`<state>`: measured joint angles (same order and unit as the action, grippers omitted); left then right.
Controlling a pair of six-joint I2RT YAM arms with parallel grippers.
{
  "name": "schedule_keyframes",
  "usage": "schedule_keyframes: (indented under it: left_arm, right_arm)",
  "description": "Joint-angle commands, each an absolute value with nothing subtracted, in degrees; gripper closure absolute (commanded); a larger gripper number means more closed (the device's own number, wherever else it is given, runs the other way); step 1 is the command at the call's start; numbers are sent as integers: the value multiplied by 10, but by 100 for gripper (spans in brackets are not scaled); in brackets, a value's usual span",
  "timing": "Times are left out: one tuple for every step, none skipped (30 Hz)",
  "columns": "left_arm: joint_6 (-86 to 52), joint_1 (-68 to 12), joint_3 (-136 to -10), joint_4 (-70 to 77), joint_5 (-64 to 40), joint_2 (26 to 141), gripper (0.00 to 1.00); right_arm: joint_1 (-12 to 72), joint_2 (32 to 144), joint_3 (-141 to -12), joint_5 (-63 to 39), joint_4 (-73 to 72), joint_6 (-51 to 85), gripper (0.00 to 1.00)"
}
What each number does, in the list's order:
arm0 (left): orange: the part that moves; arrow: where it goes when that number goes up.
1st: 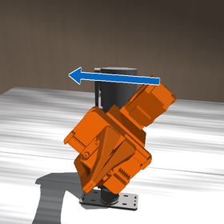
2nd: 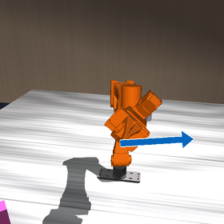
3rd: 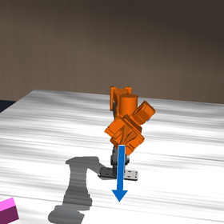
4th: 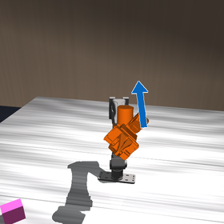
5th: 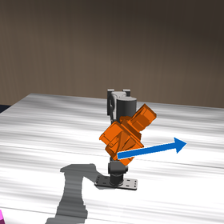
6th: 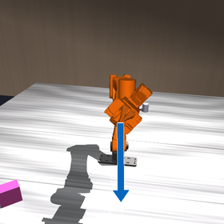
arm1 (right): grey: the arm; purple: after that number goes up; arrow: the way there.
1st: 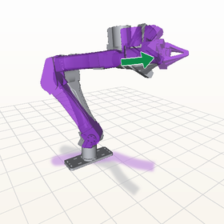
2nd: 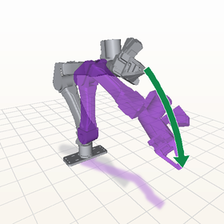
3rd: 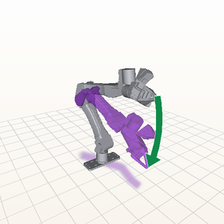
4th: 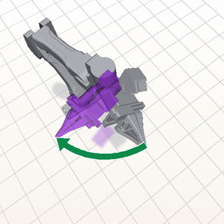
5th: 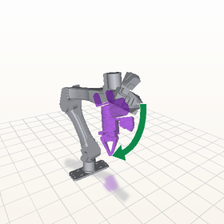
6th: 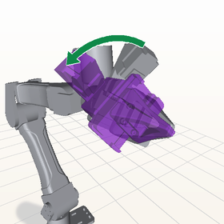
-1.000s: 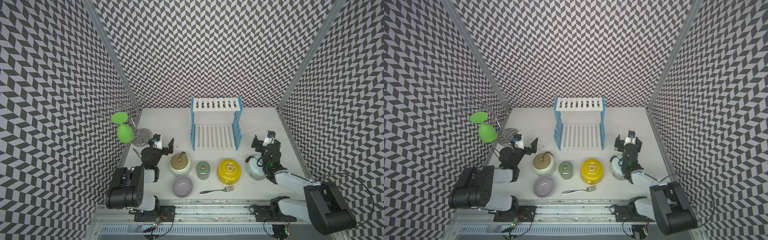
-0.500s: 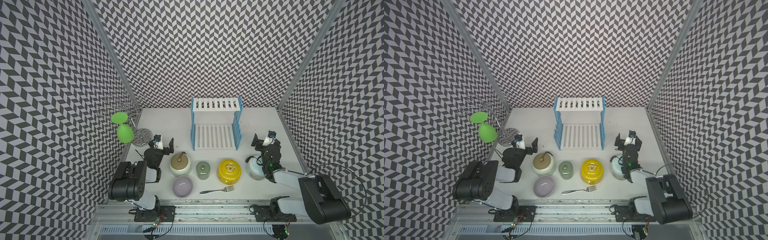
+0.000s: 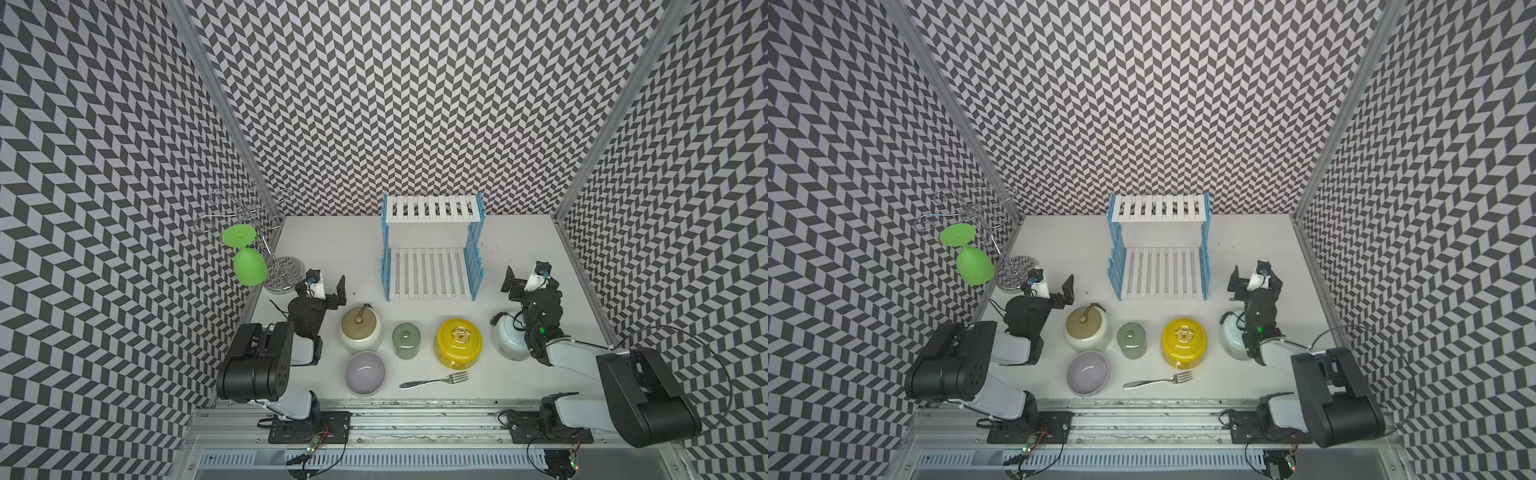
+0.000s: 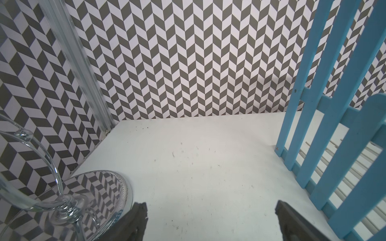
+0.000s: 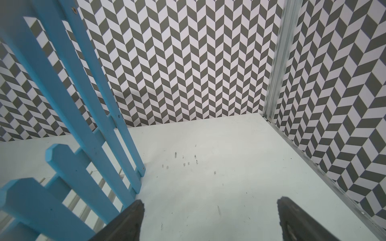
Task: Remove the tea canisters from the shelf
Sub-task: Reset both arms
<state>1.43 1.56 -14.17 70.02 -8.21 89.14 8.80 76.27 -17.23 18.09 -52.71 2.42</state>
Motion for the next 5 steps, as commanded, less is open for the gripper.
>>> schedule_keyframes:
  left_arm:
    - [9,14,-153,700,-73,889,0]
    - [9,14,-153,700,-73,889,0]
    - [9,14,-153,700,-73,889,0]
    - [9,14,-153,700,-72,888,0]
    - [9,13,-153,700,-72,889,0]
  right_arm:
    - [84,744,-168,171,-542,31,1]
    - [84,741,-169,171,-538,31,0]
    - [84,737,-169,171,-535,32,0]
    - [84,730,-168,170,-531,34,0]
    - [84,725,-166,168,-529,36,1]
